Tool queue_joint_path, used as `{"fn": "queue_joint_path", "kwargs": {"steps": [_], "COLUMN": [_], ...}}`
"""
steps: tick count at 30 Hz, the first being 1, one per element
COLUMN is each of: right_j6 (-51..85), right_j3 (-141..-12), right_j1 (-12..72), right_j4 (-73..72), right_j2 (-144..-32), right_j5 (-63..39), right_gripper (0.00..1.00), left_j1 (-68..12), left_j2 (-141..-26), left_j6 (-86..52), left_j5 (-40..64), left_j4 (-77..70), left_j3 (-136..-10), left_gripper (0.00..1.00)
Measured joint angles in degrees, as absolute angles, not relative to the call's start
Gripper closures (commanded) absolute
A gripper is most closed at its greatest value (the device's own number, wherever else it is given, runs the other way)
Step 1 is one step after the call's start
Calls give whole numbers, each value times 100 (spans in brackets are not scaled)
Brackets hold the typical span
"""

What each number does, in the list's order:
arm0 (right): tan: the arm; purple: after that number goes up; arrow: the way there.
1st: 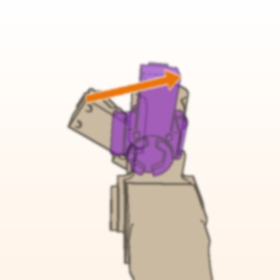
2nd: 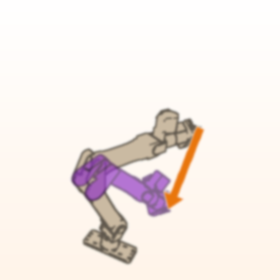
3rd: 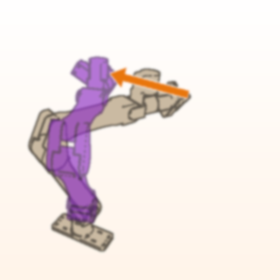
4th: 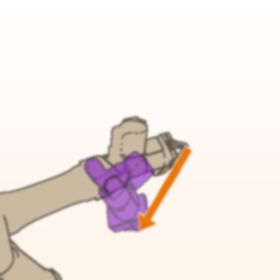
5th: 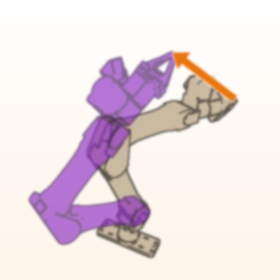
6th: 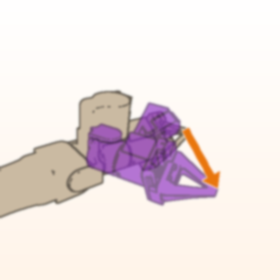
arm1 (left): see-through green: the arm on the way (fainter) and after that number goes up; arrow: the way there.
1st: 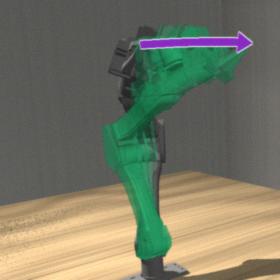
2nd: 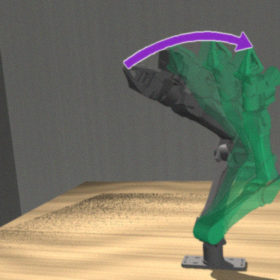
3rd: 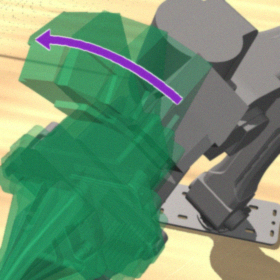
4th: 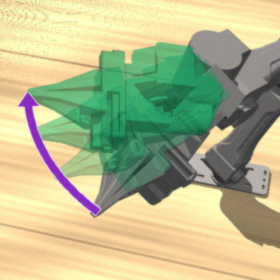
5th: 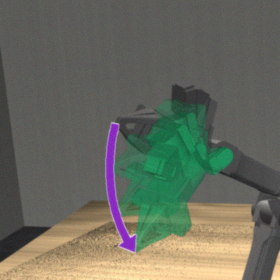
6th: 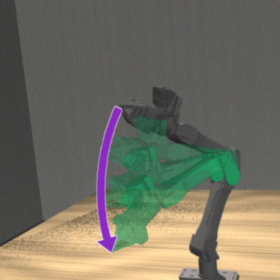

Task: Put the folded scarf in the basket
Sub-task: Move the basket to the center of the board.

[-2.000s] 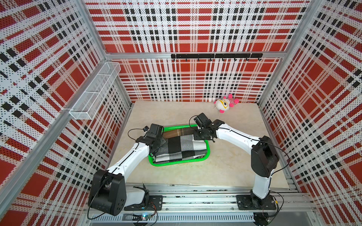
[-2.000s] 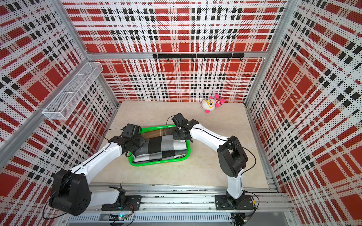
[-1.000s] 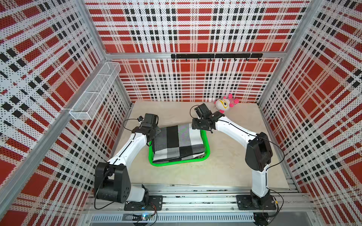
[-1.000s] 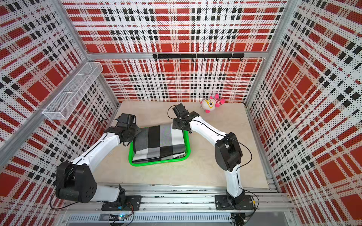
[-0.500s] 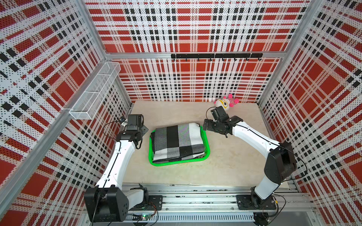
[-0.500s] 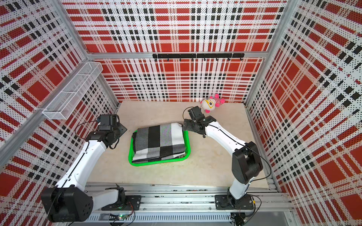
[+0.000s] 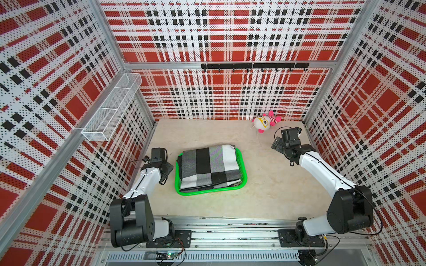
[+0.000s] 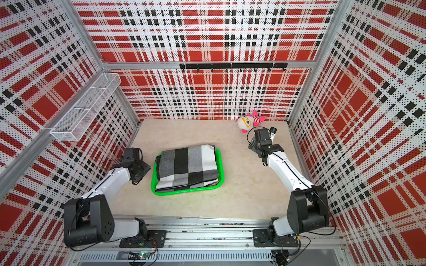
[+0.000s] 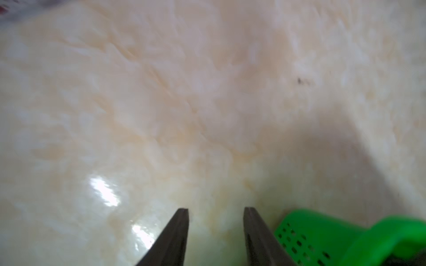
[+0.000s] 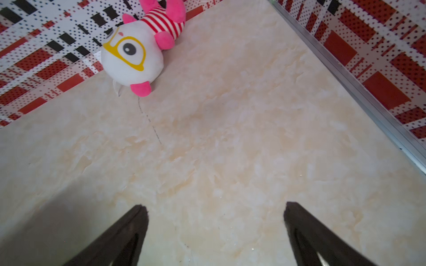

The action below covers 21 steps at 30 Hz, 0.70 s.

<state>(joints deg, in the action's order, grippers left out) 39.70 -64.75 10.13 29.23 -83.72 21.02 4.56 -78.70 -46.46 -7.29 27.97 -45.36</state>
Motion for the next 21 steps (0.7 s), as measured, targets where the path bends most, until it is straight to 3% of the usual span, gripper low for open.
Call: {"fn": "queue_joint_path", "kwargs": {"steps": [5,10,11,12,17,21], "right_j6": [3951,3653,3535,3376,2768,2268], "right_j3": [-6095,-5192,-5024,-4834,-4602,-3983], "right_j1": [475,239,250,250,257,329], "right_j4": [2447,1358,1157,869,-12,-1109], "right_j2": [-8409,-8093,-7992,-7881,-7832,-7850], "right_j5": [1704,1619,1658,1730,1953,2147], "right_gripper": [0,0,0,0,0,0], "left_j1": [-604,-1044,-1048,-1026,-996,-1135], "left_j2": [-7994,-8584,-8654,-8700,-8589,-8219], "left_j6": [-5153,-5205,-5183,-5092,-4394,-4130], "left_j5": [-642,-528,-530,-545,-1094,-2480], "left_j4": [2300,2161,2132,2099,2045,1933], "left_j3": [-4567,-5037,-5129,-5231,-5677,-5787], "left_gripper": [55,46,12,1,1,1]}}
